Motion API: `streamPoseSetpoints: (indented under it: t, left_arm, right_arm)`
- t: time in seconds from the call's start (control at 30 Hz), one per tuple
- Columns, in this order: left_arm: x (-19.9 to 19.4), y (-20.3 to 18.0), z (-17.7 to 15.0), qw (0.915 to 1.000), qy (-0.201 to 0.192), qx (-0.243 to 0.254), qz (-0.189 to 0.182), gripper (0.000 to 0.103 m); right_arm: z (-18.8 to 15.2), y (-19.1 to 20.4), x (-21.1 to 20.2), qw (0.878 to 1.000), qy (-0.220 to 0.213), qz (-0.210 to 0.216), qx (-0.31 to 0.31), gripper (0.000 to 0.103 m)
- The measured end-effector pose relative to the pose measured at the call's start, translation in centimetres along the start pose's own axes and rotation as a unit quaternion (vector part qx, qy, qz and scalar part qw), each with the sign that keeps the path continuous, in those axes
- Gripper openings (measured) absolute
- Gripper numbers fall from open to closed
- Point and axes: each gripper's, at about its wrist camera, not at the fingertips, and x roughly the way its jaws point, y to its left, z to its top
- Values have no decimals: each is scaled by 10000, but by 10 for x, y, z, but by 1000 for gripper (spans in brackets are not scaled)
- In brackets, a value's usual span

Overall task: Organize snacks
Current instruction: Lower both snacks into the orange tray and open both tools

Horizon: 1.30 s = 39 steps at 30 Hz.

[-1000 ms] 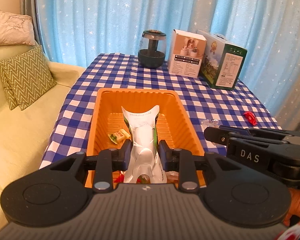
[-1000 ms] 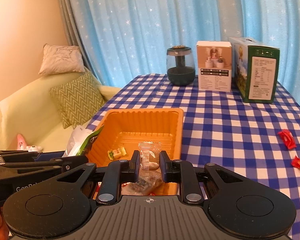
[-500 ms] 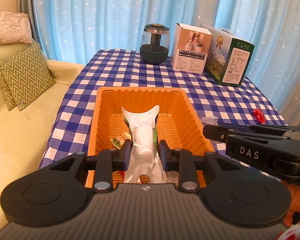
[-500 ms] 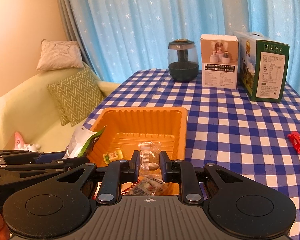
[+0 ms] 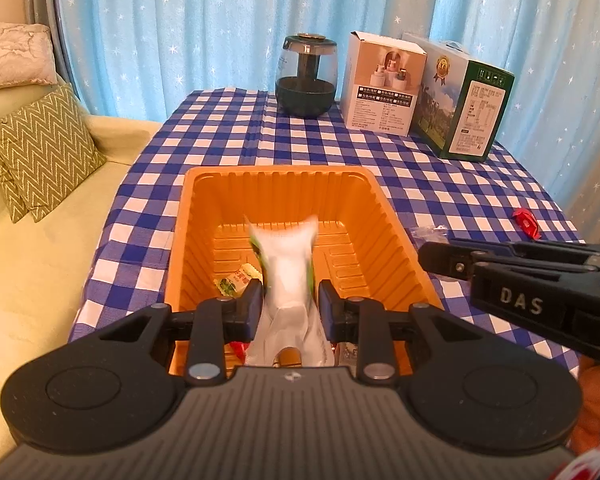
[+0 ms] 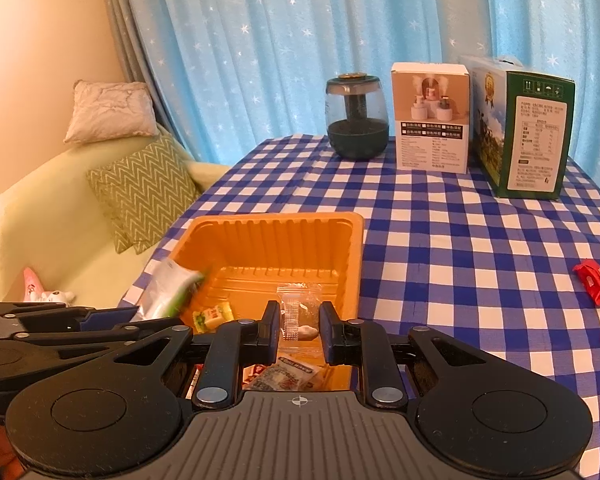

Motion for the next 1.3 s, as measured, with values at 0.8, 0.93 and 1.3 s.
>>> streamPoseSetpoints:
  t: [0.8,0.93,1.3]
  left_arm:
    - [-29,26,-19,9989,-66,-387,254,47]
    - [-33,24,-21,9986,-88,-447,253,51]
    - [-55,-5,-28,9990,-171,-405,42,67]
  right_arm:
    - [8,-3,-1,9976,-41,563,403,51]
    - [5,-15,-10,9972,-107,464,577,61]
    - [-39,-54,-59,9947,98,-151,1011,61]
